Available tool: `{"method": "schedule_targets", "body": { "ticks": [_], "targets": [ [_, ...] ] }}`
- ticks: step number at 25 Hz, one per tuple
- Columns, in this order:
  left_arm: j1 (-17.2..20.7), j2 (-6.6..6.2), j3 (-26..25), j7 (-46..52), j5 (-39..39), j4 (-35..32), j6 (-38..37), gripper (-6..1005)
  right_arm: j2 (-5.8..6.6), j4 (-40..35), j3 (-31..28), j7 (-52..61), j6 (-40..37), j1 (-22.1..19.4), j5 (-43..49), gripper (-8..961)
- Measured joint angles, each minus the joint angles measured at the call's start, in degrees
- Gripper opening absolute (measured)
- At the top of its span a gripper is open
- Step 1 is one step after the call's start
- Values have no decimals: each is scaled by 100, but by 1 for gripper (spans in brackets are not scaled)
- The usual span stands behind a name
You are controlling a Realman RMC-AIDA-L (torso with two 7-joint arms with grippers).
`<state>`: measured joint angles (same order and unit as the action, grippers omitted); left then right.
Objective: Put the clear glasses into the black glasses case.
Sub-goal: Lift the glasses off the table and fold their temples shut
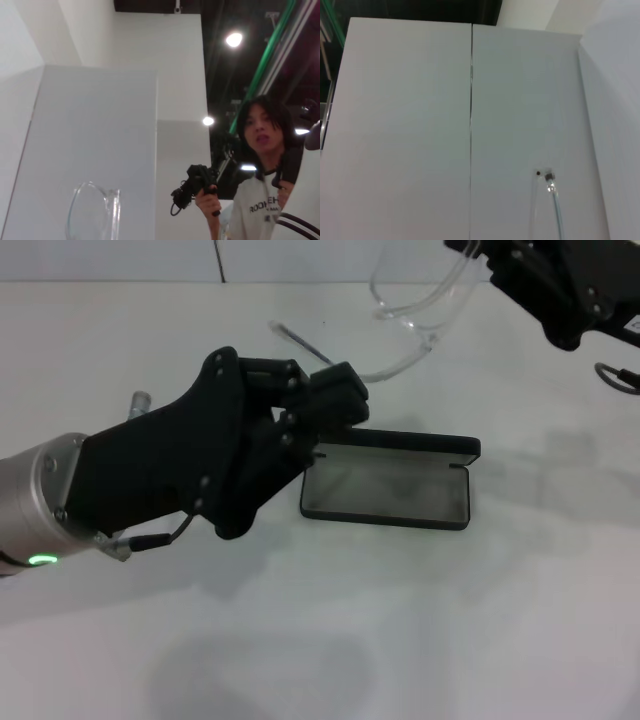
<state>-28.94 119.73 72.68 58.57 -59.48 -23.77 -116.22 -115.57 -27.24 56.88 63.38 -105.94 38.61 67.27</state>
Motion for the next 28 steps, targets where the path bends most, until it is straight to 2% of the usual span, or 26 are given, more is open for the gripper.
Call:
{"method": "schedule_targets", "body": {
  "ticks": [13, 28],
  "targets": [
    [-25, -7, 6, 136, 428, 392, 41, 66, 14, -69, 825, 16, 433, 154, 38, 84],
    [19, -21, 44, 145, 368, 408, 55, 67, 6, -80, 836, -34, 503, 219, 73, 83]
  ]
}}
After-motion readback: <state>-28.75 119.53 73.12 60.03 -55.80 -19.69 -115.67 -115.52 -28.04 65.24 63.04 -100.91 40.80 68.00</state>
